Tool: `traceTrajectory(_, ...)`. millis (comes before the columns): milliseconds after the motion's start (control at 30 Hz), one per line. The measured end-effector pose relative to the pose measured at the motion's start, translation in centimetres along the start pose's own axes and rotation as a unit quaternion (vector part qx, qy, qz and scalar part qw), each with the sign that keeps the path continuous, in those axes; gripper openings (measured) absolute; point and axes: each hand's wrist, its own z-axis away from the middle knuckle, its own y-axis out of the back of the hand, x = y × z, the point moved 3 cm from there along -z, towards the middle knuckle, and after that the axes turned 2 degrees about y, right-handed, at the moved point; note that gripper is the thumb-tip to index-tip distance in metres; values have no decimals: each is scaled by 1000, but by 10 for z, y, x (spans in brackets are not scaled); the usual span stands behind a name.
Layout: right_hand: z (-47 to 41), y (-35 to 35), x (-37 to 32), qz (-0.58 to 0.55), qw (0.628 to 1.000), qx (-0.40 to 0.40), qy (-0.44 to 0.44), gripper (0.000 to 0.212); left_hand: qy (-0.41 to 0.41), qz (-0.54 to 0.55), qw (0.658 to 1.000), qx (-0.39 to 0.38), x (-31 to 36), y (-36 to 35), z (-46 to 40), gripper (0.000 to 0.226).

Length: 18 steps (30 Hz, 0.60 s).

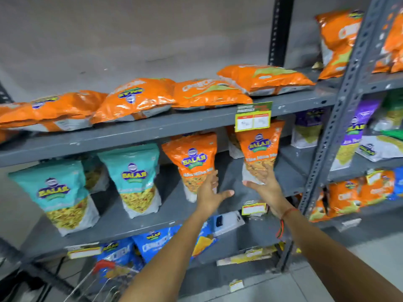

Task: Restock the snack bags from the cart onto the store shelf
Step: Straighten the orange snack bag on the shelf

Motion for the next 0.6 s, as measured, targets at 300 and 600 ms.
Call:
traceTrajectory(300, -95, 99, 75, 48, 989, -54, -127, 100, 94, 21, 995, -24, -23, -109, -78, 90)
traceTrajectory(600, -159, 101, 130, 77, 976, -141, -150, 97, 118, 59, 991, 12, -66, -154, -140, 68)
